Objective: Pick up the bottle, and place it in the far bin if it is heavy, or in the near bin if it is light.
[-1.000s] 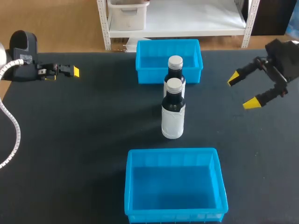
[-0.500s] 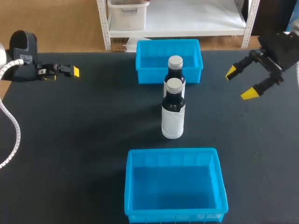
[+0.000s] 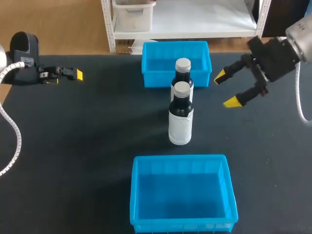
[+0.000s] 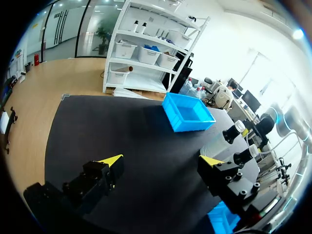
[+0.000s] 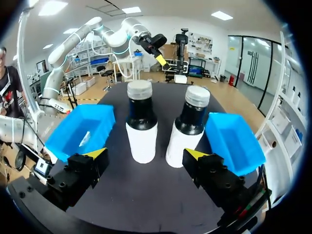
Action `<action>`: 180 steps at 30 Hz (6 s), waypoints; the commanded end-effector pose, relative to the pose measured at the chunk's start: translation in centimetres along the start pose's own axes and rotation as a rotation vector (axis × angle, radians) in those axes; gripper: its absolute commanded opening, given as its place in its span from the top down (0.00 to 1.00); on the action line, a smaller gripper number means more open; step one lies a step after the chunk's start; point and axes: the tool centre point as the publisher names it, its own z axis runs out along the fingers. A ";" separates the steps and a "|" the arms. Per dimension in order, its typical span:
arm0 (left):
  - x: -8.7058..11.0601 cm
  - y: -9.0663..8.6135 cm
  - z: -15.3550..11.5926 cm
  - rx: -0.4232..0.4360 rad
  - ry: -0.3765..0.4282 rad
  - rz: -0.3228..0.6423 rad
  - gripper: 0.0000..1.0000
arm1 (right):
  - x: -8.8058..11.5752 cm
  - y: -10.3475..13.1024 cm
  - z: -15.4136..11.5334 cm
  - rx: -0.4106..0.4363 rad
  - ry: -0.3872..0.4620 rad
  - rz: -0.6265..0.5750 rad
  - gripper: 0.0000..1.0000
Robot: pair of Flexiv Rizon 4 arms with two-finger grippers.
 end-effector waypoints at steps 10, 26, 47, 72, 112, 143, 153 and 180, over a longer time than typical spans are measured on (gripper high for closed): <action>0.0 0.0 0.0 0.000 0.000 0.000 0.00 | -3.1 0.2 4.2 0.047 -0.092 -0.013 0.00; 0.0 0.0 0.0 0.000 0.000 0.000 0.00 | -4.3 -0.2 7.4 0.044 -0.107 0.040 0.00; 0.0 0.0 0.0 0.000 0.000 0.000 0.00 | -5.6 0.3 9.2 0.052 -0.142 0.057 0.00; 0.0 0.0 0.0 0.000 0.000 0.000 0.00 | -6.0 0.4 9.2 0.059 -0.167 0.060 0.33; 0.0 0.0 0.0 0.000 0.000 0.000 0.00 | -6.6 1.2 9.0 0.060 -0.179 0.048 1.00; 0.0 0.0 0.0 0.000 0.000 0.000 0.00 | -3.9 3.9 -6.7 0.220 -0.156 0.115 1.00; 0.0 0.0 0.0 0.000 0.000 0.000 0.00 | -7.0 7.2 -10.3 0.186 -0.179 0.083 1.00; 0.0 0.0 0.0 0.000 0.000 0.000 0.00 | -17.9 17.5 8.2 -0.218 -0.212 -0.087 1.00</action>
